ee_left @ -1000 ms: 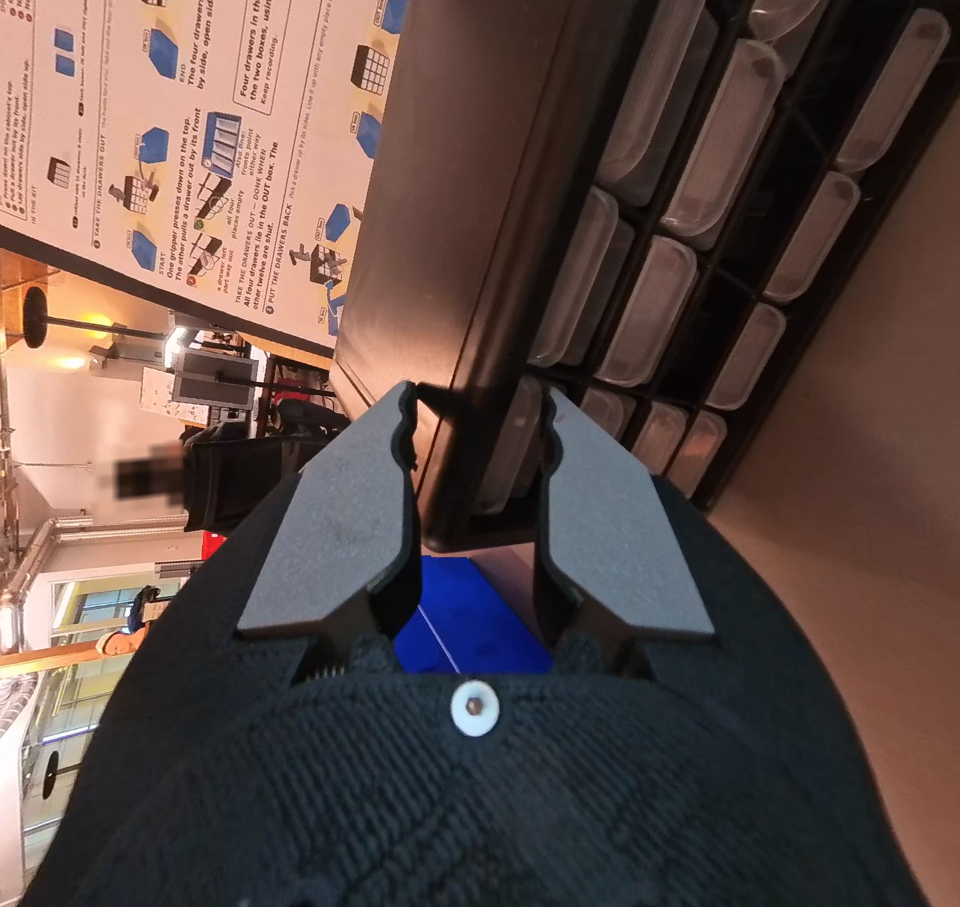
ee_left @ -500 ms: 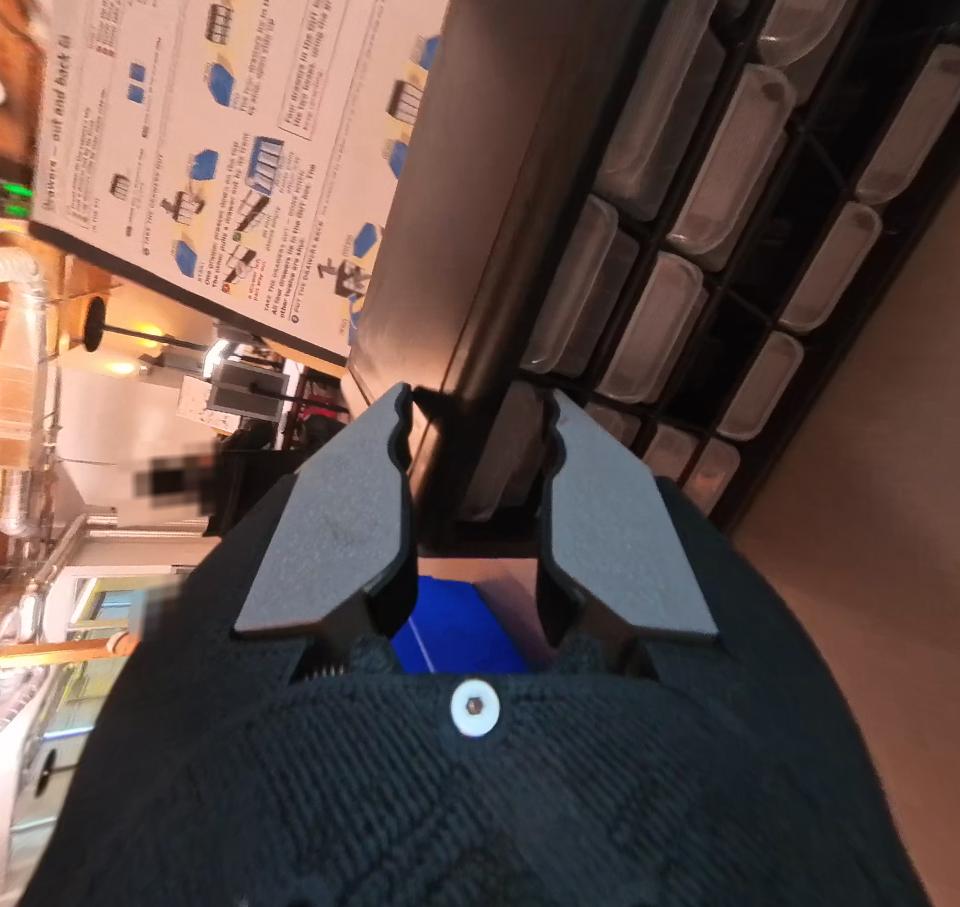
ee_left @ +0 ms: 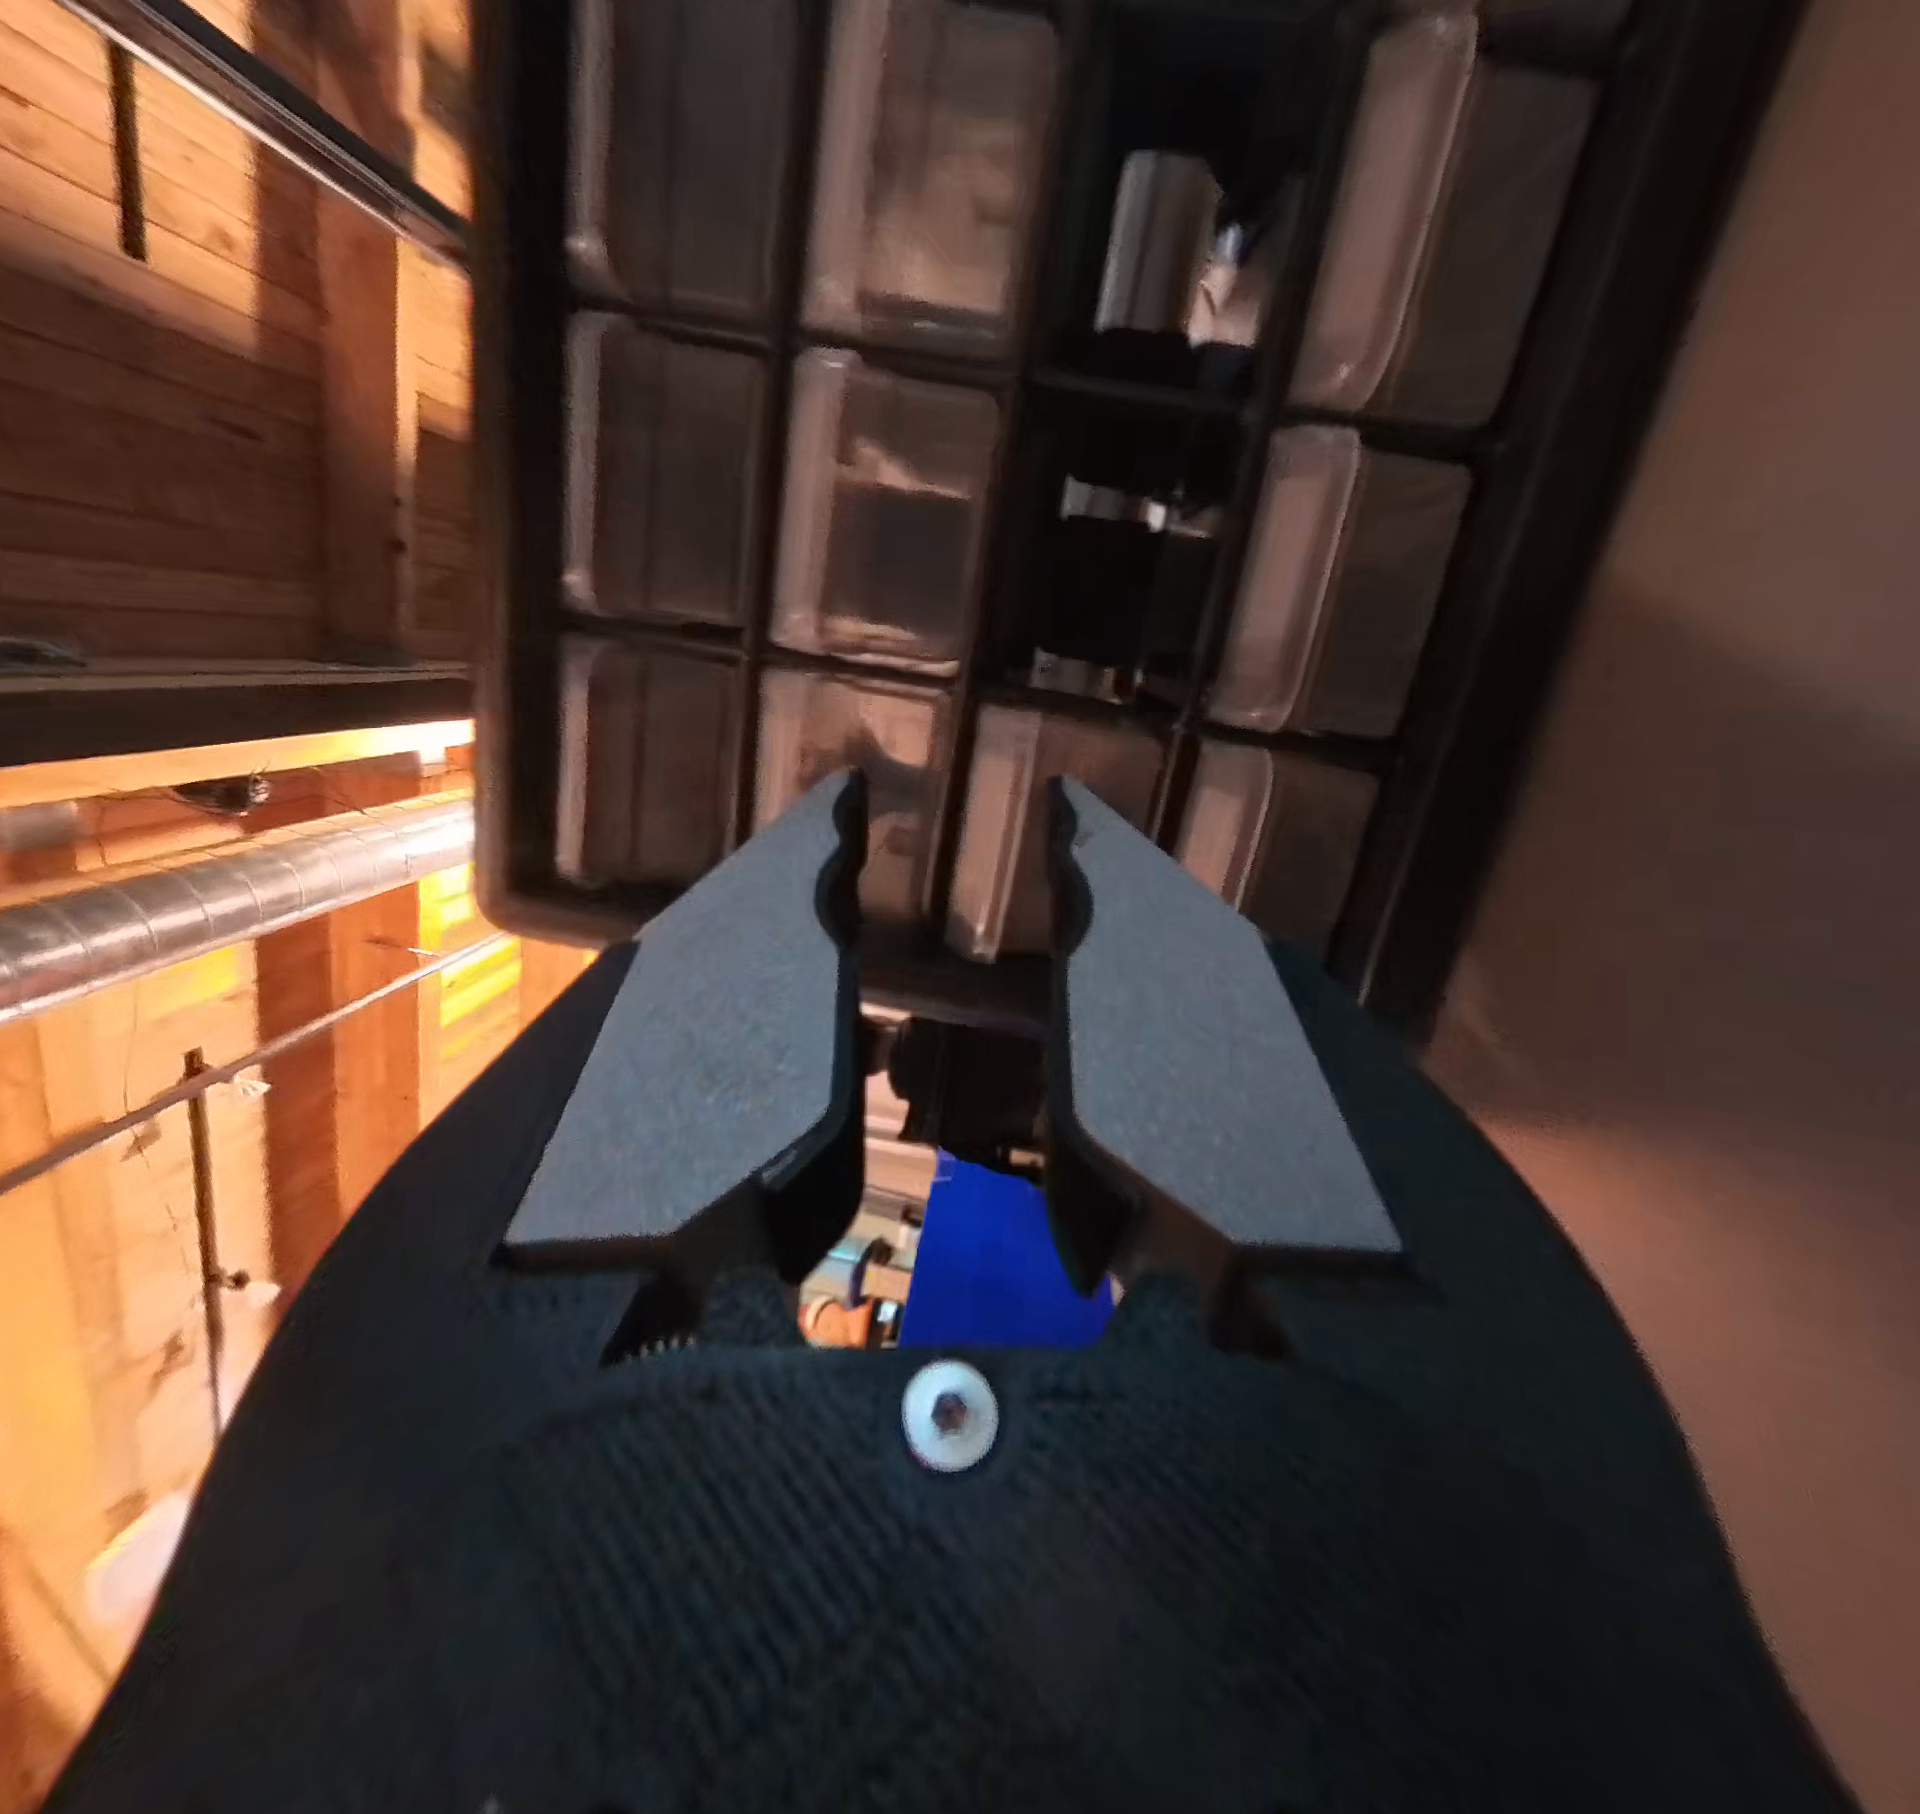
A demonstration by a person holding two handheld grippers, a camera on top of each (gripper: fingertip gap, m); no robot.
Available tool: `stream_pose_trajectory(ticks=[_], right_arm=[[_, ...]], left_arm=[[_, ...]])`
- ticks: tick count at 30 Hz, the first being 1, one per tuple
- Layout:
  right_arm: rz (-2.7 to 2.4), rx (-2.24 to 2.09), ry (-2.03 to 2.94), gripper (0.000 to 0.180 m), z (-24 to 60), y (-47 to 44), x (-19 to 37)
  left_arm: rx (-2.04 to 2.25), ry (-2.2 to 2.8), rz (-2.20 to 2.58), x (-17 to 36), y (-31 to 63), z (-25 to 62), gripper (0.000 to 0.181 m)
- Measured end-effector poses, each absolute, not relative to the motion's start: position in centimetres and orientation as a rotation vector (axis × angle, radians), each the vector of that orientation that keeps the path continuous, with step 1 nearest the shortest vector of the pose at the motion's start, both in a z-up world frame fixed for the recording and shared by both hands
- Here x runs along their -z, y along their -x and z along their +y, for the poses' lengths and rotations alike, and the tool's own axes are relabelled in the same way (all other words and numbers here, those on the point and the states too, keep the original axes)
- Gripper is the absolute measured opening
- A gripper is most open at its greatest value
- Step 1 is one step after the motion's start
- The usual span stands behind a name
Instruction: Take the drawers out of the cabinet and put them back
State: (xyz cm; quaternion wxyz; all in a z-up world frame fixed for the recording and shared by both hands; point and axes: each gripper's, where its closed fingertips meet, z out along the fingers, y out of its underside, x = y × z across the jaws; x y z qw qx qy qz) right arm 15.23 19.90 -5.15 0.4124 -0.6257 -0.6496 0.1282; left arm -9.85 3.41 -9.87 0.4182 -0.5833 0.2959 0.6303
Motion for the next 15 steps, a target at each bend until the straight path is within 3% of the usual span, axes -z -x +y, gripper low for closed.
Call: stream_pose_trajectory(ticks=[4, 10, 15], right_arm=[[-1.646, -0.319, 1.547, 0.033, 19.3, -15.3, 4.8], [-1.64, -0.369, 1.512, 0.032, 18.7, -15.5, 4.6], [-1.678, -0.376, 1.499, 0.032, 17.7, -15.2, 5.7]], left_arm=[[-1.691, 1.472, 0.829, 11.3, 11.6, 4.6, 0.031], [-1.762, 1.36, 0.883, 10.6, 11.3, 4.6, 0.005], [-1.725, 1.363, 0.899, 10.3, 10.3, 3.9, 0.004]])
